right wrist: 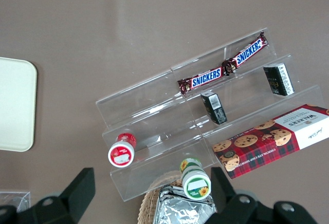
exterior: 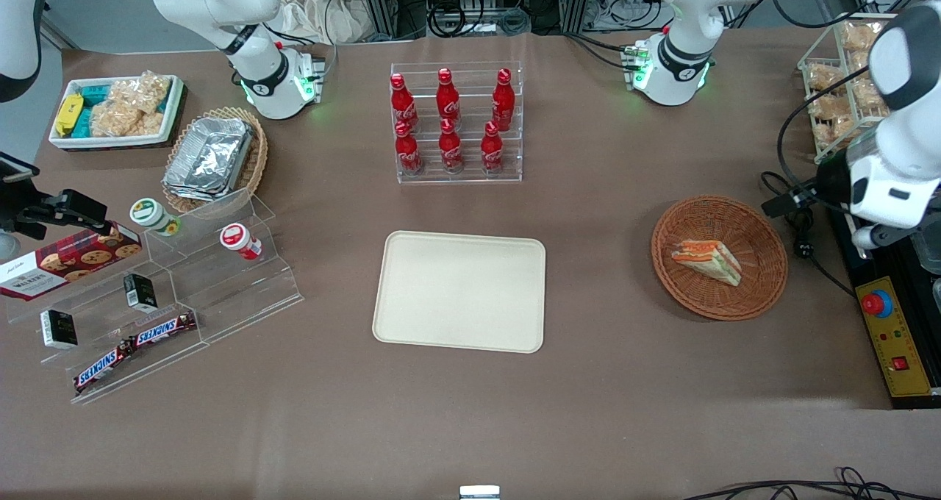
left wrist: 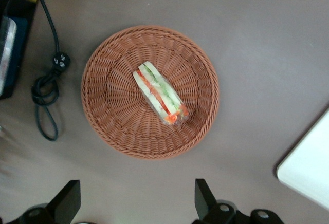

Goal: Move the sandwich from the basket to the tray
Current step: 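Lower the open left gripper over the wrapped sandwich in the wicker basket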

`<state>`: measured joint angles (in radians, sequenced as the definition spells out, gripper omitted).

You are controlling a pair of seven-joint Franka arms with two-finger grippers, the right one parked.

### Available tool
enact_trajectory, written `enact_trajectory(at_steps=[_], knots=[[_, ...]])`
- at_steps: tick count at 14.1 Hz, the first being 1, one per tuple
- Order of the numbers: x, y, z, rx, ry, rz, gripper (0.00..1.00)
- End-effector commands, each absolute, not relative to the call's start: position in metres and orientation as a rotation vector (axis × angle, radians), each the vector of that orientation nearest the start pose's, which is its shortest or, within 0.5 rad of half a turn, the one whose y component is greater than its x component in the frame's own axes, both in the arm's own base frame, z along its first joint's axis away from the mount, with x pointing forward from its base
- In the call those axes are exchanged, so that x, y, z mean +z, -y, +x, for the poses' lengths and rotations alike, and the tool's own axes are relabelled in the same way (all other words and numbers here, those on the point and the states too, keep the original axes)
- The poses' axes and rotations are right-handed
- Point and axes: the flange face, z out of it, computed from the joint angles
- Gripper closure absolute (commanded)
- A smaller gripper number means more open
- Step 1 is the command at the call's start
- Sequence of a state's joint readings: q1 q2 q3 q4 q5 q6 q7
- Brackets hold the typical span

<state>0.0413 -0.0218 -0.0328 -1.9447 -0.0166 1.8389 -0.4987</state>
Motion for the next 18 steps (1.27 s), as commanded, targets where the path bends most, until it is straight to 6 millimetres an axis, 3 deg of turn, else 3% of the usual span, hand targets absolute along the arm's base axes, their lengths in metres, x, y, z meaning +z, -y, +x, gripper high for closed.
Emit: enact_trajectory(at_steps=[1,4,8,11,15,16,18], knots=[[0.434,-0.003,0.522,0.07,0.995,-2.967,0.0],[0.369,-0.002,0.527,0.076,1.214,-2.881,0.0],[0.307,0.008,0.549,0.016,1.524,-2.756,0.0],[0.273,0.01,0.554,0.017,1.559,-2.739,0.0],[0.251,0.01,0.554,0.038,1.555,-2.733,0.02],[0.244,0.01,0.553,0.055,1.554,-2.726,0.14],[0.237,0.01,0.552,0.073,1.553,-2.72,0.51]])
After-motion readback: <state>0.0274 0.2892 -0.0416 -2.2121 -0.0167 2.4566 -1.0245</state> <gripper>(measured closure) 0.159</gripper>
